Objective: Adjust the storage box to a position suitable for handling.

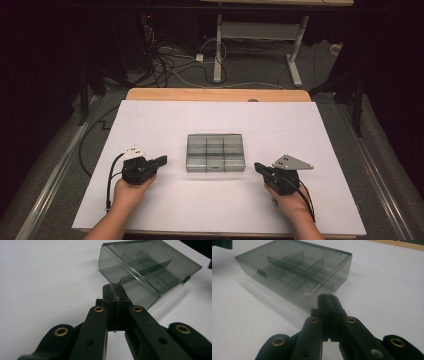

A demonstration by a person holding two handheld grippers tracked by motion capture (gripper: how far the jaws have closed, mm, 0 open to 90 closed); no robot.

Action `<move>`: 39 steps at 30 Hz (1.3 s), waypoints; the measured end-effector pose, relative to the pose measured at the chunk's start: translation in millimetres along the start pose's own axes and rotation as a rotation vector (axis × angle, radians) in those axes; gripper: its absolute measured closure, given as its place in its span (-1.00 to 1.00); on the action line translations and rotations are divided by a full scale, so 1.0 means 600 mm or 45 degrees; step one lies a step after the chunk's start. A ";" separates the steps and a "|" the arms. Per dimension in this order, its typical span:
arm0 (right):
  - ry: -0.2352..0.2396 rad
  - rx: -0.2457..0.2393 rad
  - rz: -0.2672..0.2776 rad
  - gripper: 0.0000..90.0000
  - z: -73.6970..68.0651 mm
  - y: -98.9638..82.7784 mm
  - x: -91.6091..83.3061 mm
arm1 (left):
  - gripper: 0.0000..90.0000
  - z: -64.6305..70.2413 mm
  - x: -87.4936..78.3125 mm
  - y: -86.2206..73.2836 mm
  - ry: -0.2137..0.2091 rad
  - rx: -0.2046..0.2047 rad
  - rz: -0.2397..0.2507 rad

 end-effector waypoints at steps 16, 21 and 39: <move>0.036 0.006 -0.013 1.00 -0.001 0.001 0.000 | 0.95 -0.020 0.085 0.067 0.054 0.061 -0.029; 0.045 0.009 -0.010 1.00 0.000 0.001 -0.002 | 0.95 -0.028 0.113 0.091 0.078 0.066 -0.022; 0.058 0.020 -0.004 1.00 -0.002 -0.001 -0.004 | 0.95 -0.027 0.176 0.127 0.067 0.088 -0.031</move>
Point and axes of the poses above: each handheld gripper's, and its own axes: x roughly forward along the jaws, y roughly out of its top, z roughly to its right, the point moved 3 cm from there along x, roughly forward along the jaws, and after that the axes turned 1 degree about -x, right-handed, at the moved point
